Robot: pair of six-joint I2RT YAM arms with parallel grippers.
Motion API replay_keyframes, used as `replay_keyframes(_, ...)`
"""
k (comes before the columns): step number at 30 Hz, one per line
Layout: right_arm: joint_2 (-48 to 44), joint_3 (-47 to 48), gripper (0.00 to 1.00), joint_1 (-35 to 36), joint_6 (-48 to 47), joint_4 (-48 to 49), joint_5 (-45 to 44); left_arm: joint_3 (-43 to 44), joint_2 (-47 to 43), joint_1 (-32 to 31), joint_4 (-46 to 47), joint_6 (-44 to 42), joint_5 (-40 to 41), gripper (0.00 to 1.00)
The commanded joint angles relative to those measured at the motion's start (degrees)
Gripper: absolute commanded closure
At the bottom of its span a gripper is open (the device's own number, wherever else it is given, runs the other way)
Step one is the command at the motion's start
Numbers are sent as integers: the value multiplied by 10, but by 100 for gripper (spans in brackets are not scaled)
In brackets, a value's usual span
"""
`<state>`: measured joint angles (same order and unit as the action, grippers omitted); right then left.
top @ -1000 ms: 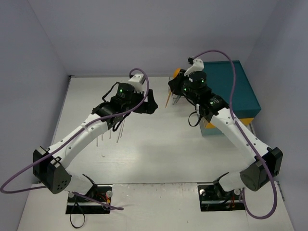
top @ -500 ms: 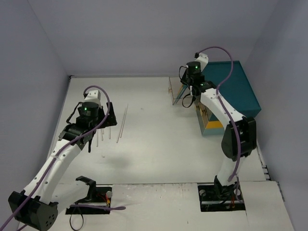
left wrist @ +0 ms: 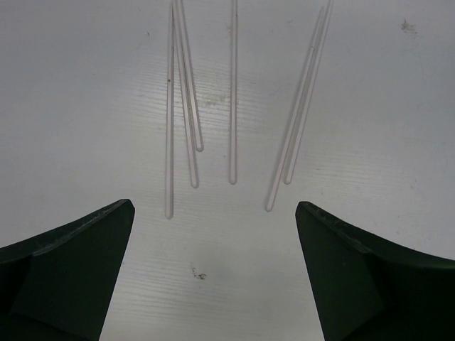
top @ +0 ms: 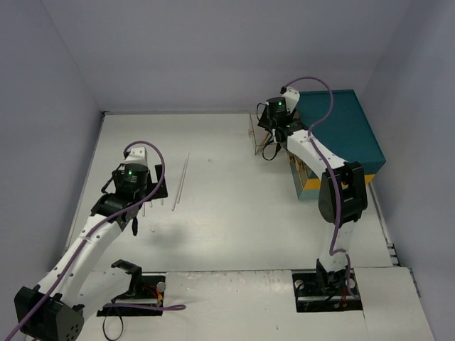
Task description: Sort the eating utensils into containers
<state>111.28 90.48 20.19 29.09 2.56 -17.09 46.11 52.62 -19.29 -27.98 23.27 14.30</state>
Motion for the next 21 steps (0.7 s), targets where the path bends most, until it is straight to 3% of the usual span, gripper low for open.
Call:
replay_keyframes(1, -65, 23, 47, 25, -55, 20, -46, 19, 1, 6, 35, -13, 20, 3)
replay_keyframes(6, -90, 25, 38, 64, -145, -8, -88, 17, 0, 7, 34, -8, 31, 3)
replay_keyframes(12, -94, 25, 29, 118, -232, -15, -29, 17, 3, 13, 36, -6, 26, 3)
replay_keyframes(21, -26, 39, 23, 131, -232, -23, 54, 17, 4, 14, 35, -5, 27, 3)
